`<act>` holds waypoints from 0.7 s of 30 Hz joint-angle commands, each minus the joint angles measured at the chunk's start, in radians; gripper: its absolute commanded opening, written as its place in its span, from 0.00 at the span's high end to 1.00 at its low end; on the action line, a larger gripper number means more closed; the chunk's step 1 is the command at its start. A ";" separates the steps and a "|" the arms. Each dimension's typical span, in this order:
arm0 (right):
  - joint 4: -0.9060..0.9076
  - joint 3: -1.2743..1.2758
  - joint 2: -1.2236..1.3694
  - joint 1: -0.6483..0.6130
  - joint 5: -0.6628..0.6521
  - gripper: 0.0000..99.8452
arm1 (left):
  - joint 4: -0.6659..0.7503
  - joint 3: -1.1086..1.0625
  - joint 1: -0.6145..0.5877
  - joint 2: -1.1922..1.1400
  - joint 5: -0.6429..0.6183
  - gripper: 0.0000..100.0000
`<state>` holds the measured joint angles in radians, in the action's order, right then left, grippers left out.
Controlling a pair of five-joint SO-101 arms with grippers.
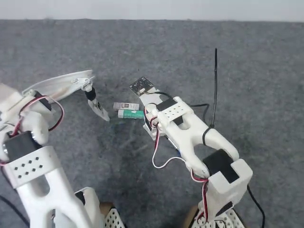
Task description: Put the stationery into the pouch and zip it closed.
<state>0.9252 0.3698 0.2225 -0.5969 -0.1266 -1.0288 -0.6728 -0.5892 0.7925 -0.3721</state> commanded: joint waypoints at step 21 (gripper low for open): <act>-0.019 0.081 -0.364 -0.012 0.023 0.99 | 0.037 0.016 0.005 0.052 -0.015 0.99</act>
<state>0.9252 0.4526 -0.0230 -0.5984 -0.1266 -1.0288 -0.6728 -0.5877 0.7986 -0.3721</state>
